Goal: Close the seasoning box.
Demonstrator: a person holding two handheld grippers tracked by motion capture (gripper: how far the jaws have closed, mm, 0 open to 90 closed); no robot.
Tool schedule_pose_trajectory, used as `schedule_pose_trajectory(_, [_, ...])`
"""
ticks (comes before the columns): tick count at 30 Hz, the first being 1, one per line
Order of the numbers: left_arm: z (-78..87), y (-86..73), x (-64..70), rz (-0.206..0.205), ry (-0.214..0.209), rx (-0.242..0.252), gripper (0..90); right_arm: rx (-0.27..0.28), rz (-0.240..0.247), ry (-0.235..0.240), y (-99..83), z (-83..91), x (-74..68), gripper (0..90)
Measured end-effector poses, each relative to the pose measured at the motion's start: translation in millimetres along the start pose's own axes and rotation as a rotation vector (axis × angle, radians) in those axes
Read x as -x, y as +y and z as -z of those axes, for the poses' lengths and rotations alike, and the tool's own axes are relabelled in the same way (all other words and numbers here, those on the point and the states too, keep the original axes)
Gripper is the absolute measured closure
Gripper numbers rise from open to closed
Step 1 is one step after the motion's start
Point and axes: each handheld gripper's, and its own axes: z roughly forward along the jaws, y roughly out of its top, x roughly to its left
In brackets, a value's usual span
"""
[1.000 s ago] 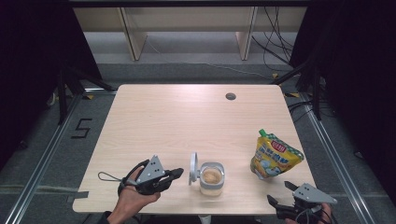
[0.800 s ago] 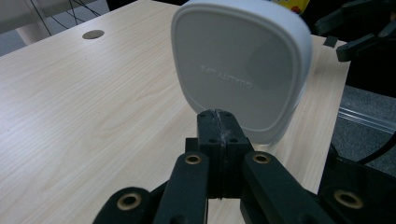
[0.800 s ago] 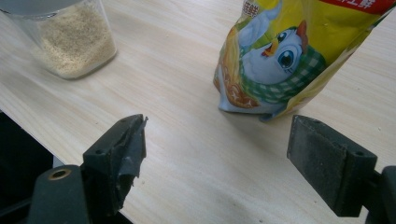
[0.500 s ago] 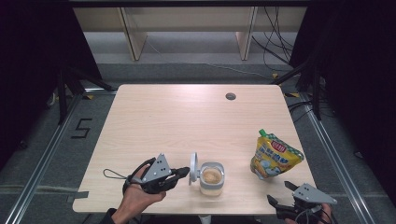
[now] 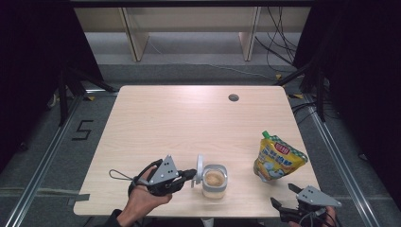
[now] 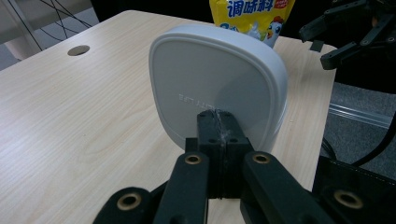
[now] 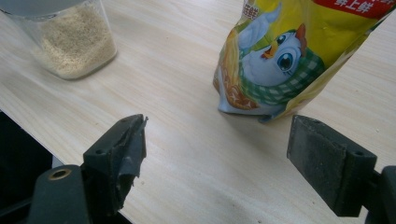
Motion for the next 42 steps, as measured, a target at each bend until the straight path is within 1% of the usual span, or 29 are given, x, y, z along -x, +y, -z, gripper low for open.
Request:
schedule_pose_trajectory(1, [-0.6,0.2,0.1,-0.004,-0.002,0.001,89.0,0.000,0.000,0.000,0.0,0.0,-0.1,20.7])
schedule_pose_trajectory(2, [-1.8,-0.2,1.1,0.012,-0.005,0.007,89.0,0.000,-0.001,0.002,0.0,0.1,-0.2,20.7])
schedule_pose_trajectory(3, [-2.0,0.4,0.3,-0.005,-0.011,0.005,89.0,0.000,-0.001,0.002,0.0,0.1,-0.2,20.7])
schedule_pose_trajectory(5, [-2.1,0.6,1.1,-0.001,-0.004,0.002,89.0,0.000,0.001,0.001,0.0,0.1,-0.1,20.7])
schedule_pose_trajectory(8, [-6.4,1.3,4.1,-0.007,-0.011,-0.009,89.0,-0.003,-0.004,0.001,-0.1,0.1,-0.3,20.8])
schedule_pose_trajectory(9, [-8.0,1.1,4.4,-0.004,-0.022,-0.006,89.0,-0.004,-0.002,0.000,-0.1,0.1,-0.4,20.8])
schedule_pose_trajectory(14, [-14.2,2.1,7.8,-0.015,-0.028,-0.025,88.9,-0.004,-0.004,0.002,0.0,0.1,-0.9,20.8])
schedule_pose_trajectory(15, [-15.5,2.0,7.3,-0.013,-0.032,-0.017,88.9,-0.004,-0.004,0.003,0.0,0.1,-0.8,20.8])
schedule_pose_trajectory(16, [-15.1,2.5,6.4,-0.025,-0.029,-0.021,88.9,-0.004,-0.003,0.003,0.0,0.1,-0.8,20.8])
schedule_pose_trajectory(17, [-15.6,2.0,6.5,-0.010,-0.028,-0.010,88.9,-0.003,-0.003,0.003,0.0,0.1,-0.8,20.8])
schedule_pose_trajectory(19, [-13.7,2.3,6.1,-0.005,-0.025,-0.016,88.9,-0.004,-0.004,0.004,0.0,0.1,-0.9,20.8])
schedule_pose_trajectory(20, [-12.9,2.6,5.4,-0.014,-0.025,-0.015,88.9,-0.004,-0.004,0.004,0.0,0.1,-0.9,20.9])
schedule_pose_trajectory(22, [-11.1,2.7,5.4,0.001,-0.025,-0.009,88.2,-0.005,-0.004,0.003,0.0,0.1,-0.9,20.8])
schedule_pose_trajectory(23, [-10.3,2.9,4.1,-0.008,-0.030,0.000,87.7,-0.005,-0.004,0.004,0.0,0.0,-0.9,20.8])
schedule_pose_trajectory(24, [-9.2,2.9,4.2,0.006,-0.026,0.000,86.9,-0.008,-0.004,0.003,0.1,0.5,-1.0,20.8])
schedule_pose_trajectory(25, [-9.0,2.9,3.7,0.009,-0.029,0.010,86.0,0.000,0.014,-0.013,0.2,0.5,-0.2,20.8])
schedule_pose_trajectory(26, [-7.5,3.3,2.5,0.009,-0.027,0.007,84.8,0.003,0.007,0.001,0.0,-0.1,-0.1,20.9])
schedule_pose_trajectory(27, [-7.1,3.2,1.6,0.033,-0.032,0.027,83.5,-0.002,0.001,0.002,-0.1,-0.1,-0.6,20.9])
schedule_pose_trajectory(28, [-5.4,4.0,-0.1,0.028,-0.030,0.023,82.4,-0.006,-0.004,0.004,-0.2,0.0,-0.8,20.9])
schedule_pose_trajectory(29, [-4.6,4.1,-1.6,0.034,-0.033,0.029,80.4,-0.006,-0.003,0.004,-0.2,-0.1,-0.7,20.9])
schedule_pose_trajectory(31, [-2.0,4.2,-4.0,0.050,-0.033,0.036,74.2,-0.006,-0.002,0.004,-0.2,-0.1,-0.8,20.9])
schedule_pose_trajectory(32, [-1.7,3.6,-5.1,0.056,-0.039,0.049,71.8,-0.006,-0.002,0.004,-0.1,-0.1,-0.8,20.9])
schedule_pose_trajectory(33, [0.7,2.8,-7.0,0.056,-0.030,0.055,69.0,-0.006,-0.002,0.004,-0.2,-0.1,-0.7,20.9])
schedule_pose_trajectory(34, [2.7,1.9,-9.4,0.052,-0.024,0.057,64.1,-0.007,-0.002,0.004,-0.2,-0.1,-0.7,20.9])
schedule_pose_trajectory(35, [4.2,0.1,-11.4,0.066,-0.017,0.058,60.4,-0.005,0.002,0.004,-0.2,-0.2,-0.5,20.9])
schedule_pose_trajectory(37, [6.5,-5.0,-17.6,0.075,-0.004,0.059,54.9,-0.005,0.001,0.005,-0.2,-0.2,-0.6,20.9])
schedule_pose_trajectory(38, [7.1,-7.7,-19.0,0.097,0.002,0.059,52.1,-0.008,-0.011,0.002,-0.4,0.1,-1.8,20.9])
schedule_pose_trajectory(40, [9.3,-15.2,-23.2,0.123,0.022,0.047,48.1,-0.020,-0.017,-0.007,-0.2,1.4,-2.6,20.9])
schedule_pose_trajectory(42, [11.1,-22.7,-25.5,0.135,0.035,0.036,46.7,-0.020,-0.018,-0.007,-0.1,1.5,-2.9,20.9])
